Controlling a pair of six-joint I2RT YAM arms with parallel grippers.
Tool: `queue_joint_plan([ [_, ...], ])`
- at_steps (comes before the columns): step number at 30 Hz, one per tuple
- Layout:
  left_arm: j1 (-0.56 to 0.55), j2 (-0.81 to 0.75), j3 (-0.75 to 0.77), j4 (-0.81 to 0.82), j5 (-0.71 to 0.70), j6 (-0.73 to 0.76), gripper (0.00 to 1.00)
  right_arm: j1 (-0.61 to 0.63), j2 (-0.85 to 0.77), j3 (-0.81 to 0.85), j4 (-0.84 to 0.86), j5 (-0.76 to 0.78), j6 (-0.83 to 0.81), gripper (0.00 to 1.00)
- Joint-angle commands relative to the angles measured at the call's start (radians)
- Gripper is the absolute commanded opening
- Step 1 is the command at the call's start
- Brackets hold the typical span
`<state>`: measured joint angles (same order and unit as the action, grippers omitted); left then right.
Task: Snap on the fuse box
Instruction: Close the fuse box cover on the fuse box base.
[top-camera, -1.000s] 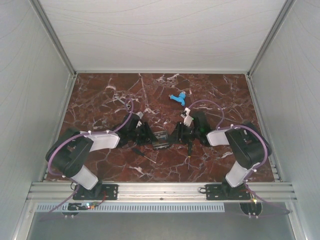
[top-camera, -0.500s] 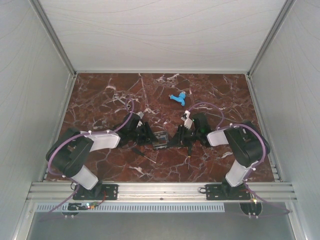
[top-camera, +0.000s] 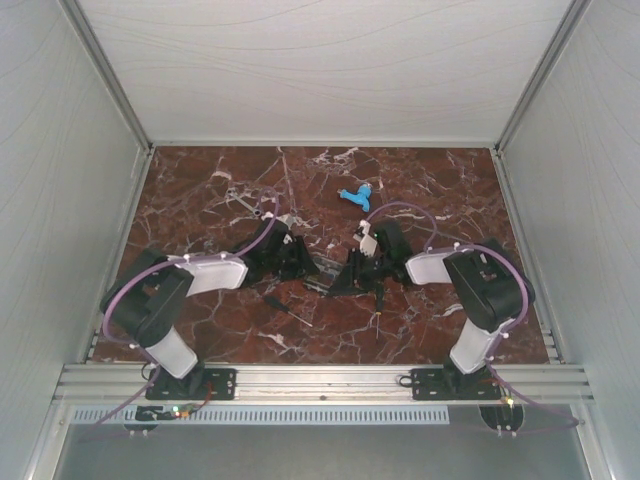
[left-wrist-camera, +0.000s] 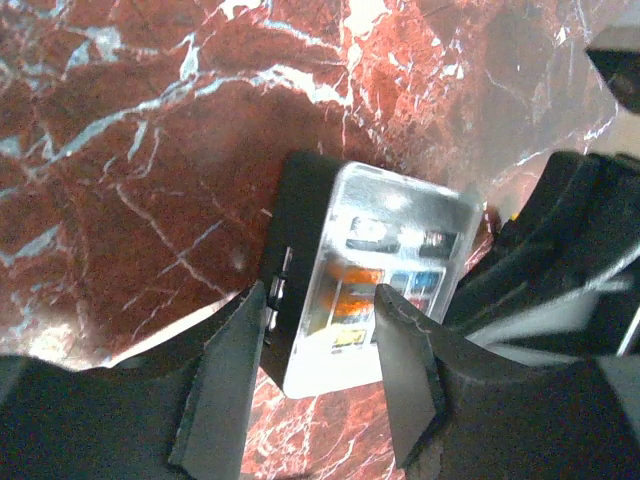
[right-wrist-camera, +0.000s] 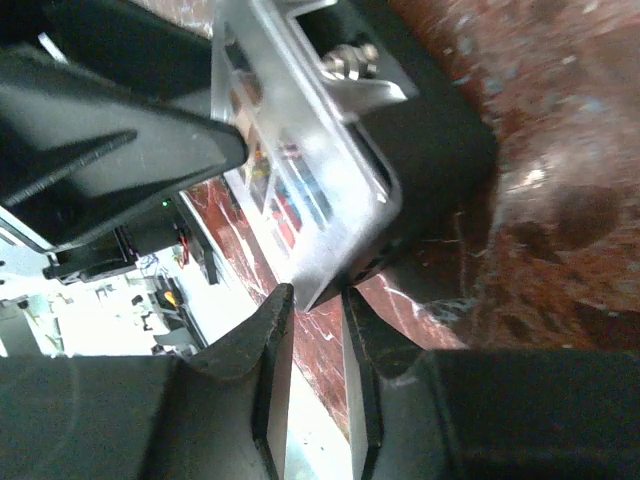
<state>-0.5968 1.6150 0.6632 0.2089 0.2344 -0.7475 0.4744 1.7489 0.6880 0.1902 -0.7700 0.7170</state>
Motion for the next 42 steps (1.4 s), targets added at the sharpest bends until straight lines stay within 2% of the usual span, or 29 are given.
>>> queue_joint_plan([
  [1, 0.009, 0.081, 0.071, -0.08, 0.006, 0.063, 0.48, 0.088, -0.031, -0.052, 0.031, 0.103, -0.018, 0.11],
  [5, 0.056, 0.08, 0.14, -0.103, -0.052, 0.115, 0.55, 0.063, -0.146, -0.062, 0.012, 0.091, -0.042, 0.25],
  [11, 0.059, -0.072, 0.12, -0.124, -0.105, 0.112, 0.72, -0.038, -0.261, 0.025, -0.144, 0.113, -0.177, 0.37],
  [15, 0.056, -0.184, 0.038, -0.151, -0.091, 0.017, 0.73, -0.097, -0.219, 0.087, -0.145, 0.146, -0.223, 0.41],
  [21, 0.014, -0.285, -0.092, -0.111, 0.018, -0.136, 0.71, -0.12, -0.048, 0.171, -0.054, 0.086, -0.202, 0.45],
  [26, -0.04, -0.269, -0.144, -0.029, 0.074, -0.206, 0.71, -0.112, 0.047, 0.172, 0.01, 0.018, -0.169, 0.46],
  [32, -0.045, -0.179, -0.157, 0.068, 0.131, -0.242, 0.68, -0.087, 0.04, 0.115, 0.045, -0.054, -0.136, 0.41],
  [42, -0.042, -0.145, -0.137, 0.033, 0.091, -0.221, 0.63, -0.073, 0.004, -0.04, 0.211, -0.104, -0.015, 0.33],
])
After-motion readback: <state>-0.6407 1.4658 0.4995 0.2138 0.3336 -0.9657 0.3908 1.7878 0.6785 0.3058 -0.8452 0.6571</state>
